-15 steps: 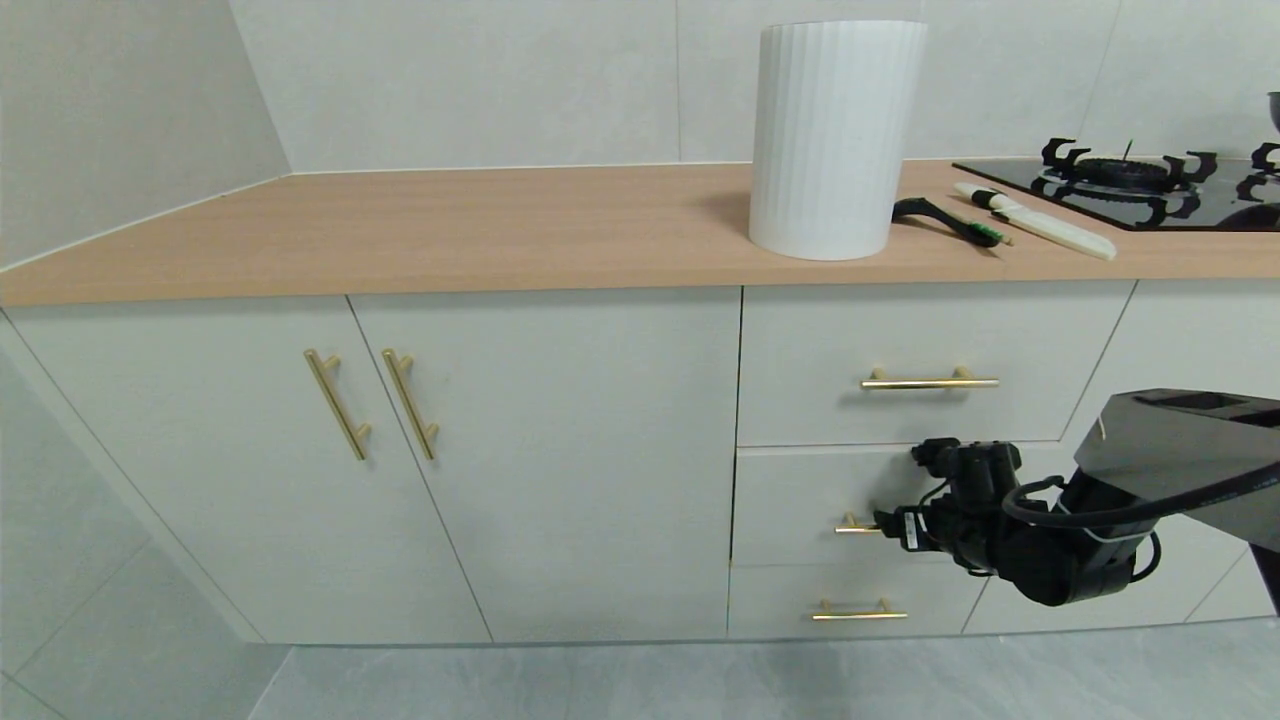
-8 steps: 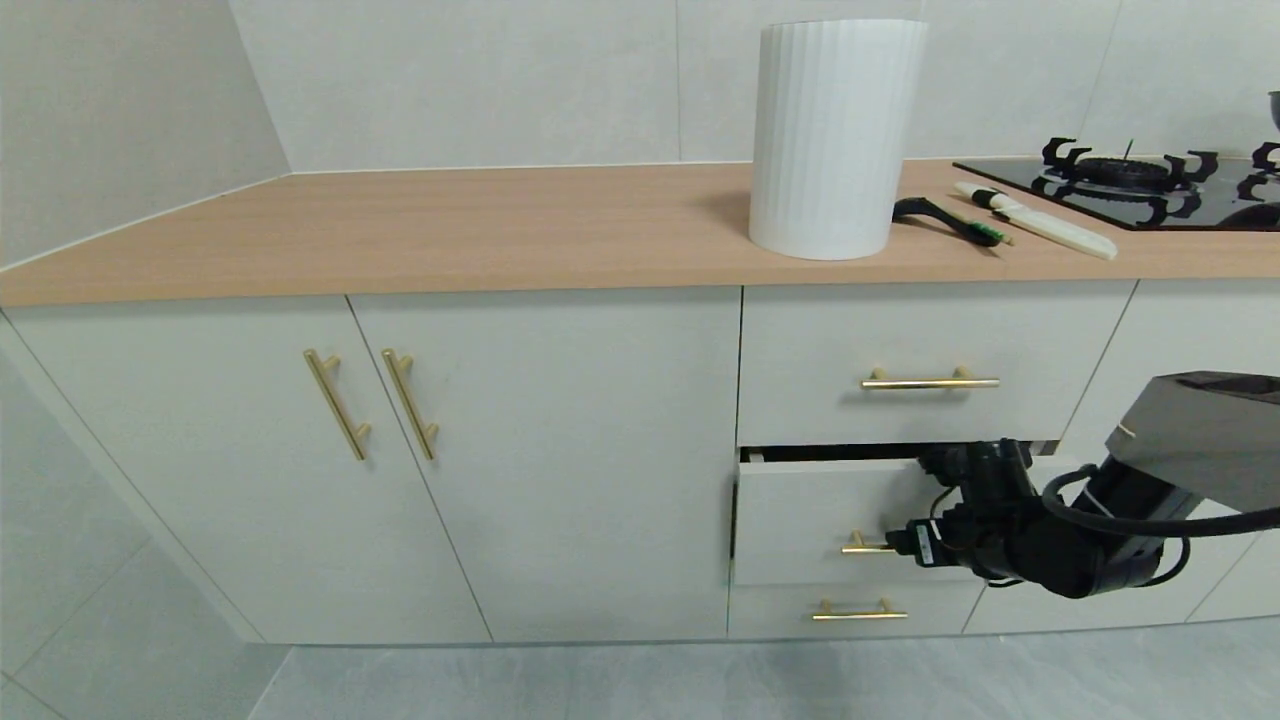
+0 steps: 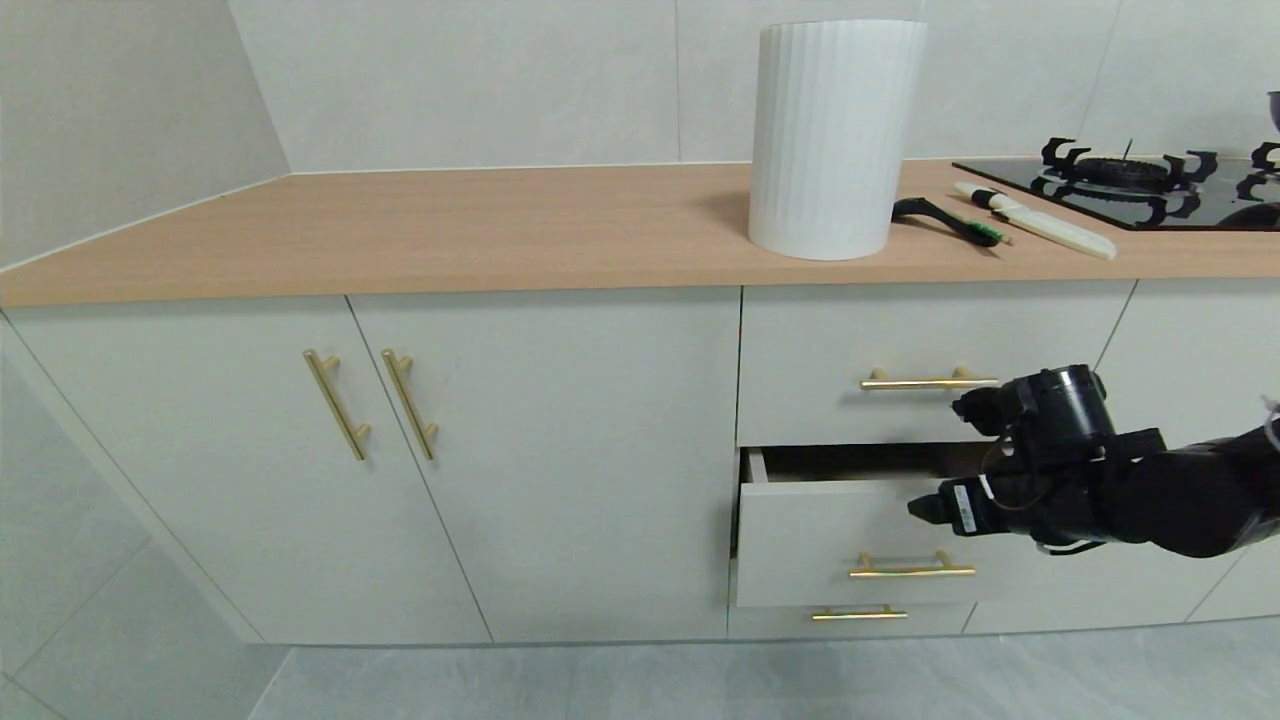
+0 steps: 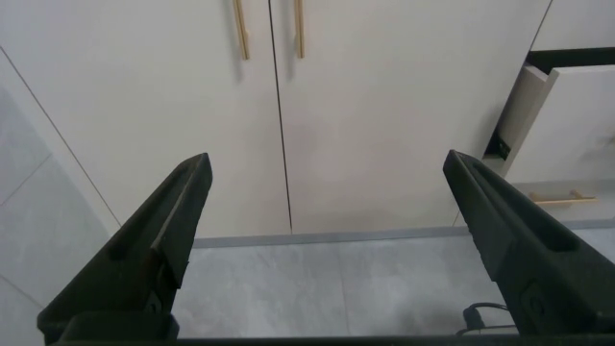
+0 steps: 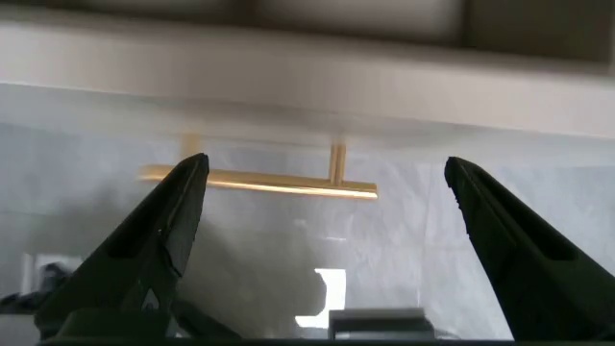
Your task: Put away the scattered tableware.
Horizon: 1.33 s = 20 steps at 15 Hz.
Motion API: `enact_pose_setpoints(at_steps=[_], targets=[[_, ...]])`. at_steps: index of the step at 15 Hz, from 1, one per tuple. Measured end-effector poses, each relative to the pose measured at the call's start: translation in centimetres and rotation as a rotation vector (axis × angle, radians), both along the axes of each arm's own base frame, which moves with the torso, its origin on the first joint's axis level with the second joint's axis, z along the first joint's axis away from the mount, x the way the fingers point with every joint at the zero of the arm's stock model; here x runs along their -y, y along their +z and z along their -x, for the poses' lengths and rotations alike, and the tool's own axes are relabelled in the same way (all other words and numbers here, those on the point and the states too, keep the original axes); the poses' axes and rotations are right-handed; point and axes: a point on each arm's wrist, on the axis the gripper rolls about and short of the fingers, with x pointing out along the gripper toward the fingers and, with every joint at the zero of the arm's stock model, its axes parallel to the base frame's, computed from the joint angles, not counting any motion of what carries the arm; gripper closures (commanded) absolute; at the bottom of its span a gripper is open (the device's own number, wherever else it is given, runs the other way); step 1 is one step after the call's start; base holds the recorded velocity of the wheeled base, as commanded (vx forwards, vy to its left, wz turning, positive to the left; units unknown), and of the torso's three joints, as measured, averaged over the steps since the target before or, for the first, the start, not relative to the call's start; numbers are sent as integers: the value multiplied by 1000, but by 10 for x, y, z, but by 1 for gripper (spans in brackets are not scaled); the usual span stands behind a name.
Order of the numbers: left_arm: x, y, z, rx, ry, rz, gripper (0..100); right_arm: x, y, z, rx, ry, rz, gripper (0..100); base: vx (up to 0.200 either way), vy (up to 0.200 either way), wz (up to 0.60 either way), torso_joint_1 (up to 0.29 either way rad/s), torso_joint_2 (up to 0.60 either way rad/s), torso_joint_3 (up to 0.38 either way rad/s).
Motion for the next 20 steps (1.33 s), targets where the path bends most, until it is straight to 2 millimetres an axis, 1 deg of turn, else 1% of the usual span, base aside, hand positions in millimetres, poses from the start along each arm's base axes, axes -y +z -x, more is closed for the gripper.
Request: enact_pose_setpoints(at_steps=[1,2,4,5,9,14,17,20], targets=[[0,0,0,0,0,0,0,-2,13,4,46,3,-11,0,0,0,0,0,0,0],[0,0,0,0,0,0,0,-3,21,5,86,6,-23,0,0,0,0,0,0,0],[0,0,0,0,0,0,0,-5,28,0,165,5,-43,0,0,0,0,0,0,0],[0,0,0,0,0,0,0,-6,27,-2,181,3,-47,0,0,0,0,0,0,0],[0,0,0,1,0,0,0,-9,6,-17,205,-13,-43,0,0,0,0,0,0,0],[0,0,0,0,0,0,0,-12,-23,-40,279,-32,-53,0,0,0,0,0,0,0],[0,0,0,0,0,0,0,-13,-42,-48,271,-43,-44,0,0,0,0,0,0,0],[0,0,0,0,0,0,0,-11,-52,-53,269,-55,-41,0,0,0,0,0,0,0]])
